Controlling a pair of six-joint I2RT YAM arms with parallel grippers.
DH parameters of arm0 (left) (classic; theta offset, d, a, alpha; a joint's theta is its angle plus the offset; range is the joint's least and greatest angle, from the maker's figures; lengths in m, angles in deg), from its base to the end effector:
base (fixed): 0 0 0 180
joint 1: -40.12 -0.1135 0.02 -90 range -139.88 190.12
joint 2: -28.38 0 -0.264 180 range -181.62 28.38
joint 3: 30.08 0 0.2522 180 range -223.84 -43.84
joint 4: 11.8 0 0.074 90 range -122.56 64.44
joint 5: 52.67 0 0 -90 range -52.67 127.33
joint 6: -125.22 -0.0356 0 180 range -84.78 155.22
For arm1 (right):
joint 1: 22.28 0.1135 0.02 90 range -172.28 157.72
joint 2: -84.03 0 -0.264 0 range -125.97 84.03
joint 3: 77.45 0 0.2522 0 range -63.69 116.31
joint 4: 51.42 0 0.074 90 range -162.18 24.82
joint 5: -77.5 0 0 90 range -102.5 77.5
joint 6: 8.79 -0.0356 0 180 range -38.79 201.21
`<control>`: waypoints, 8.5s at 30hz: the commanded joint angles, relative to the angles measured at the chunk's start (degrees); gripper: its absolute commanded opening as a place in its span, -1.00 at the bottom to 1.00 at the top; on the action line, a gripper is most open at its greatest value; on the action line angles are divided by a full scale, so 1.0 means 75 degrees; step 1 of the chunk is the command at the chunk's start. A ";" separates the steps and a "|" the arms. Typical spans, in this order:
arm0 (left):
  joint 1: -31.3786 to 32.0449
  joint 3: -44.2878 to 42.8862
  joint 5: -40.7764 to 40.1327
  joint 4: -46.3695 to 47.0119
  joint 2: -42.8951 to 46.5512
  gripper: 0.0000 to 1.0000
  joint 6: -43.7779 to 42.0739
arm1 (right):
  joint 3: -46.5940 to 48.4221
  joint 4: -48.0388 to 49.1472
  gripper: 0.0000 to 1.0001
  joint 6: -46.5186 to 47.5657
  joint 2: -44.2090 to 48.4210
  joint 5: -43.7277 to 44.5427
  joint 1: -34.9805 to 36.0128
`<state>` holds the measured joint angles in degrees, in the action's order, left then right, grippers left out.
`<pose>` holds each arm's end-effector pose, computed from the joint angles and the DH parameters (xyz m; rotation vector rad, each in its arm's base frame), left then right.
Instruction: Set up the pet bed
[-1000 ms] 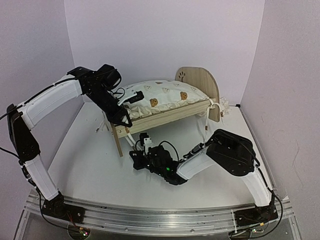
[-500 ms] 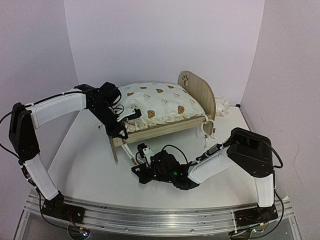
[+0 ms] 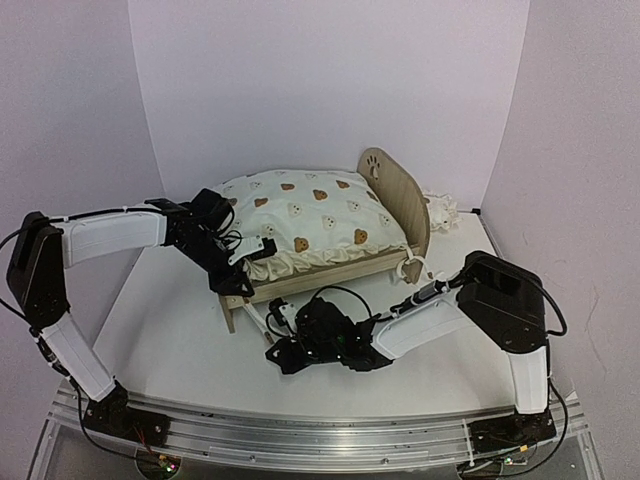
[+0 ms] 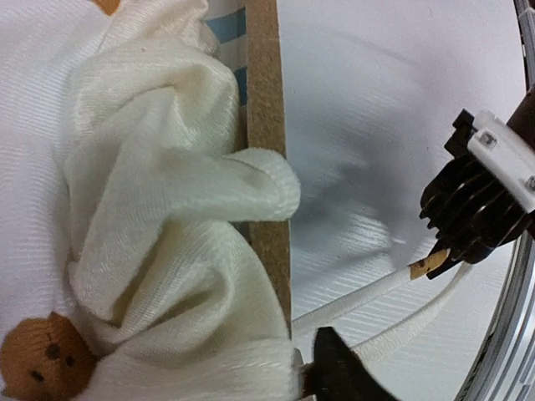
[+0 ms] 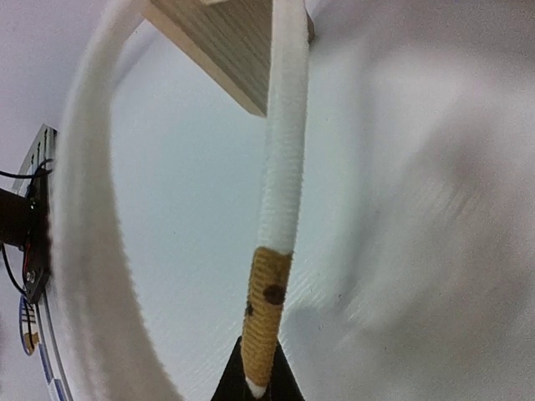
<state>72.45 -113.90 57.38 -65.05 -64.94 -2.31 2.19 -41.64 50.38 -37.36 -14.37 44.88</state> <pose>0.2750 -0.1885 0.2399 1.5922 2.0838 -0.4339 0.1692 0.4047 0.1129 -0.7408 2.1907 0.9927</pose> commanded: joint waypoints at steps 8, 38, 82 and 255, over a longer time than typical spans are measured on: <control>-0.0129 0.0336 0.0582 -0.0863 0.2018 0.63 -0.1682 | 0.0262 -0.2275 -1.00 -0.0055 0.0800 -0.1186 0.0095; 0.1562 0.4061 0.2556 0.3147 0.3941 -0.08 -0.3980 | 0.0395 -0.2880 -1.00 -0.0586 0.2235 -0.3136 0.0195; 0.1948 0.4257 0.2715 0.1081 0.4756 -1.00 -0.3646 | 0.0899 -0.5078 0.22 0.1982 0.3221 -0.0861 -0.1192; 0.1831 0.4170 -0.1547 0.3992 0.3201 -1.00 0.9139 | 0.0685 0.0670 -1.00 -0.0004 0.0624 -0.0150 0.0039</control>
<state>86.10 -81.22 44.44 -40.36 -39.16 68.90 6.63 -36.95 49.92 -33.93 -14.01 44.68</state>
